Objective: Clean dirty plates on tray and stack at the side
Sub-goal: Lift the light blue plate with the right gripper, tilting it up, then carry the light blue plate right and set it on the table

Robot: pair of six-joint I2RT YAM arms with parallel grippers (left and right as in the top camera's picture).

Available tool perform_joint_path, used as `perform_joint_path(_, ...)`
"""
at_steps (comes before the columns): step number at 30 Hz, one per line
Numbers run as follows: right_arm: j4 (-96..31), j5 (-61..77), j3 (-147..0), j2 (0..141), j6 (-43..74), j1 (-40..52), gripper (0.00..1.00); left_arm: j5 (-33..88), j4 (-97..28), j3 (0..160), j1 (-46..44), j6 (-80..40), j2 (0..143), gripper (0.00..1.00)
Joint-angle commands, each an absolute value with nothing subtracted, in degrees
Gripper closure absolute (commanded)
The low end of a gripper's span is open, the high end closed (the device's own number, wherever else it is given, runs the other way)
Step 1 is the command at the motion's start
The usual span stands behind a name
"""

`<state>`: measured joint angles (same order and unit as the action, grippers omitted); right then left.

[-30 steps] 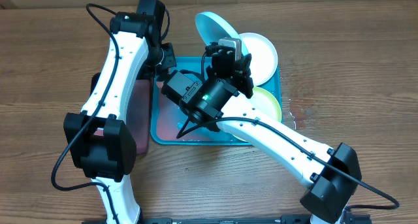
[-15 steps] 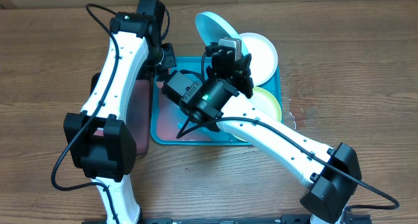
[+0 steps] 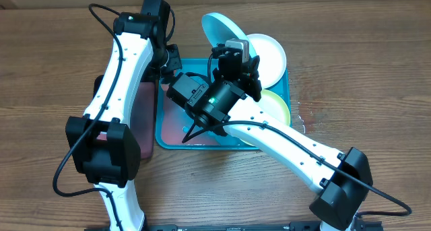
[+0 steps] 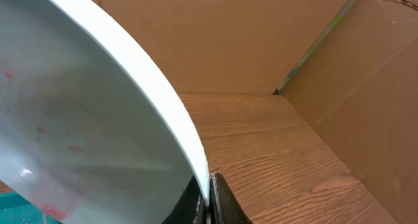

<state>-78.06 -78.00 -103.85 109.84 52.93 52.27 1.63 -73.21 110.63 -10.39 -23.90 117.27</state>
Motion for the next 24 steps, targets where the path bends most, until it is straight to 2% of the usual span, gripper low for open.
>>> perform_joint_path(1,-77.95,-79.7,-105.41,108.53,54.04,52.56,0.96,1.04,-73.03,111.85,-10.52,-24.88,117.23,0.96)
perform_joint_path(11,-77.87,-79.4,-105.41,108.53,54.11,52.56,0.96,1.04,-73.01,111.85,-10.52,-24.88,117.23,0.96)
perform_joint_path(14,-77.38,-75.0,-105.41,108.53,54.08,51.9,0.96,1.02,-72.82,111.83,-10.52,-24.88,117.23,0.96)
perform_joint_path(18,-76.58,-59.96,-104.81,108.55,53.45,47.64,0.96,1.02,-72.75,111.83,-10.52,-24.88,117.23,0.96)
perform_joint_path(24,-72.05,-22.9,-104.44,108.51,34.52,35.38,0.96,1.04,-72.29,111.83,-10.52,-24.88,117.27,0.96)
